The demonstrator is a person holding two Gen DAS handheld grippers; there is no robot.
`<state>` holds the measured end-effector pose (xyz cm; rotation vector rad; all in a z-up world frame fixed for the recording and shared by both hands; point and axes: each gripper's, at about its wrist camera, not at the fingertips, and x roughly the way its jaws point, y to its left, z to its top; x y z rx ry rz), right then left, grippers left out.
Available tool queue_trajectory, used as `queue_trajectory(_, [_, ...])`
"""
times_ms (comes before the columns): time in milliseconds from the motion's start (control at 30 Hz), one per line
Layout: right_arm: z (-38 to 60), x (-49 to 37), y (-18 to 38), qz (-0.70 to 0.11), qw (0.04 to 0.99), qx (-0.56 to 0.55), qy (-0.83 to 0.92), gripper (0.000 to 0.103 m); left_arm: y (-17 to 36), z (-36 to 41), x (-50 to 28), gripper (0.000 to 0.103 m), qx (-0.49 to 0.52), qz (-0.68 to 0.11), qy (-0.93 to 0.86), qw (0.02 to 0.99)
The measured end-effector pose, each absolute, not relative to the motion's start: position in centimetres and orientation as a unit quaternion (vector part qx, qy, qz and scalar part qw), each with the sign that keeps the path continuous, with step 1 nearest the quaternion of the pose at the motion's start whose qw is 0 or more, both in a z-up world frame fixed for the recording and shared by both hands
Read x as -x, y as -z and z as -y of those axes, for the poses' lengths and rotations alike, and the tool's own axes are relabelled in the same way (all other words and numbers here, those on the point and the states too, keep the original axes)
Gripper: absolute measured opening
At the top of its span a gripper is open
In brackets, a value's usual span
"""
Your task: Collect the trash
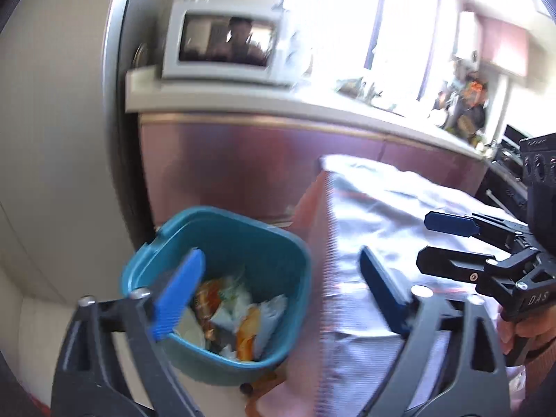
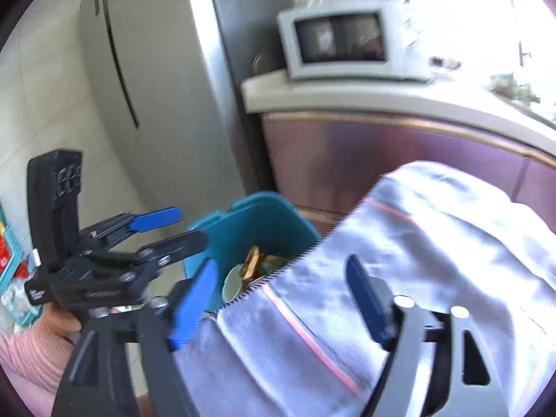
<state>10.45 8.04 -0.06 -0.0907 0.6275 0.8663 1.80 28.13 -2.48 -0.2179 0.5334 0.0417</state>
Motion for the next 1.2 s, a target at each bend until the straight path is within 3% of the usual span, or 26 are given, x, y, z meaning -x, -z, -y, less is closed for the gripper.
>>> queue_trajectory(100, [-5.4, -8.6, -0.8, -0.264, 0.889, 0.029, -0.374, 0.096, 0.9, -25.6, -0.5, 0.097, 0.092, -0.233, -0.005, 0.968])
queue_trajectory(733, [10.1, -0.2, -1.5, -0.151, 0.977, -0.02, -0.146, 0.096, -3.7, -11.2, 4.2, 0.097, 0.05, -0.14, 0.023, 0.989])
queue_trajectory(1200, [13.4, 2.0, -1.4, -0.131, 0.985, -0.041, -0.101, 0.096, -3.9, -8.5, 5.3, 0.097, 0.025, -0.113, 0.028, 0.993])
